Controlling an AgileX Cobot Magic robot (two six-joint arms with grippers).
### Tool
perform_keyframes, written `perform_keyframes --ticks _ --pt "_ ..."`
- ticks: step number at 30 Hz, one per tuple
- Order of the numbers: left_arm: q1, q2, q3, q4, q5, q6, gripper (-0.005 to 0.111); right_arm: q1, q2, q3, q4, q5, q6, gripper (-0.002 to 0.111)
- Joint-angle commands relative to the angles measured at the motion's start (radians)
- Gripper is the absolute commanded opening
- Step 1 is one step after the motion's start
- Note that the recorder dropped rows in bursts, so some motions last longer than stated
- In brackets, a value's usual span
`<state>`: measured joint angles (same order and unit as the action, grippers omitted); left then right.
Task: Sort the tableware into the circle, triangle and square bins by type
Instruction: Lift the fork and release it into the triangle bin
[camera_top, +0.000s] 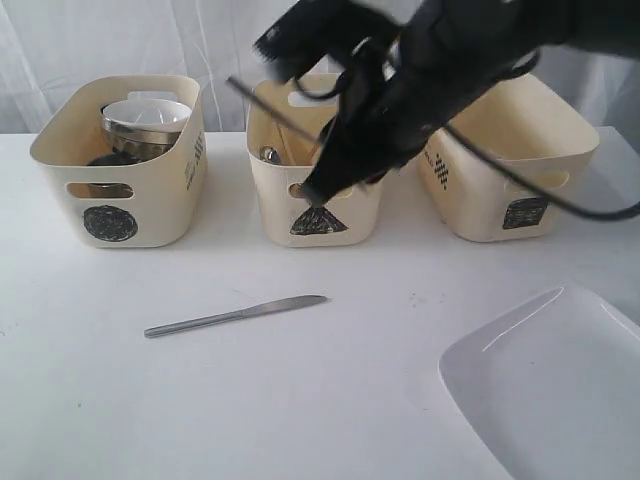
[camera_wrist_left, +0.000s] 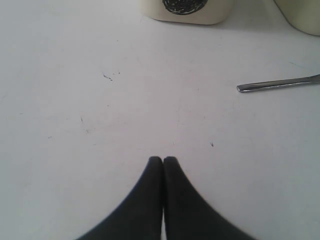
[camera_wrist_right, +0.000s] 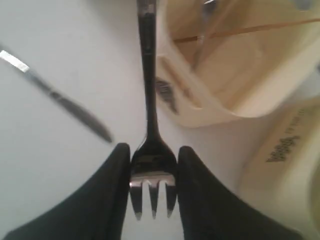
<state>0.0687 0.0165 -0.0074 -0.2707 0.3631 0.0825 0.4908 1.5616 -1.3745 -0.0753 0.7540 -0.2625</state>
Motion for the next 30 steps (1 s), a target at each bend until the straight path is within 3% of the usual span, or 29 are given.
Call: perform_keyframes --ticks 1,5,13,20,23,26,30 --pt "0.001 -0.005 0.007 -0.01 0.04 -0.005 0.0 -0.163 -0.013 0.0 0.001 -0.24 0.076 0.0" --pt "0.001 -0.005 0.007 -0.01 0.04 -0.005 0.0 -0.224 0.039 0.0 0.014 -0.524 0.138 0.0" --pt "0.001 -0.005 0.007 -0.01 0.04 -0.005 0.0 -0.228 0.223 0.0 0.022 -0.898 0.138 0.0" --pt "0.001 -0.005 0.007 -0.01 0.04 -0.005 0.0 -0.228 0.339 0.0 0.023 -0.917 0.138 0.002" --pt "0.001 -0.005 0.007 -0.01 0.04 -0.005 0.0 -0.228 0.365 0.0 0.023 -0.929 0.138 0.012" --pt "0.001 -0.005 0.007 -0.01 0.04 -0.005 0.0 -0.228 0.372 0.0 0.023 -0.935 0.138 0.031" --pt "0.001 -0.005 0.007 -0.01 0.04 -0.005 0.0 -0.228 0.349 0.0 0.023 -0.882 0.138 0.034"
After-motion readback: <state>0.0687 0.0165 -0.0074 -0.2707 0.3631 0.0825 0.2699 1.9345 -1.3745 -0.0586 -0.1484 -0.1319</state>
